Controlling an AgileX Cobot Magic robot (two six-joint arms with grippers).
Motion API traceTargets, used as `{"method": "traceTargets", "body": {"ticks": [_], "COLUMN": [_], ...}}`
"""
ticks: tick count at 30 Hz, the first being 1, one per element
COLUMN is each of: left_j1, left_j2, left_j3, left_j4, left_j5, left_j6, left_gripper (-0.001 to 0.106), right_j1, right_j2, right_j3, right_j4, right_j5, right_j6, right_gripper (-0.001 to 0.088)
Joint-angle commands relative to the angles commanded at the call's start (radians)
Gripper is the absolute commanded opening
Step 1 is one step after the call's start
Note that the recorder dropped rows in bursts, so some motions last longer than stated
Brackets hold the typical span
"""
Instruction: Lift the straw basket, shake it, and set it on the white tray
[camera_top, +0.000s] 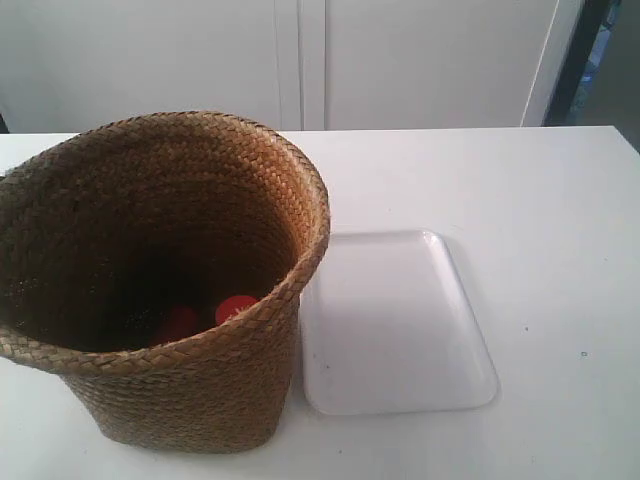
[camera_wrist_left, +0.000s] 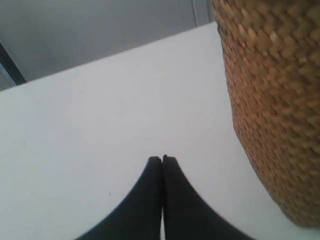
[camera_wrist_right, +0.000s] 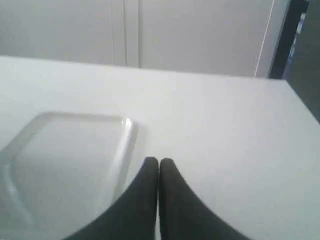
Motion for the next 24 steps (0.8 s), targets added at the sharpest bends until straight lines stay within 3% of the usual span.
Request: {"method": "traceTargets", "body": {"ticks": [6, 11, 13, 16, 20, 24], "left_j1": [0.0, 0.0, 0.0, 0.0, 0.0, 0.0], "left_j2": [0.0, 0.0, 0.0, 0.0, 0.0, 0.0], "left_j3": [0.0, 0.0, 0.0, 0.0, 0.0, 0.0], "left_j4": [0.0, 0.0, 0.0, 0.0, 0.0, 0.0], "left_j5": [-0.196, -0.3, -0.311, -0.311, -0.316, -0.41], "left_j6": [-0.011, -0.044, -0.162, -0.453, -0.562, -0.706], "left_gripper": [0.001, 0.001, 0.001, 0.001, 0.001, 0.001], "right_j1": [0.0, 0.0, 0.0, 0.0, 0.0, 0.0], "right_j2": [0.0, 0.0, 0.0, 0.0, 0.0, 0.0], "right_j3": [0.0, 0.0, 0.0, 0.0, 0.0, 0.0], "right_j4": [0.002, 0.012, 0.012, 0.012, 0.012, 0.022], "right_j5": [-0.014, -0.163, -0.213, -0.298, -0.44, -0.559], "right_j6": [0.003, 0.143, 0.147, 0.147, 0.134, 0.209], "right_gripper": [0.0014, 0.0014, 0.0014, 0.0014, 0.0014, 0.0012]}}
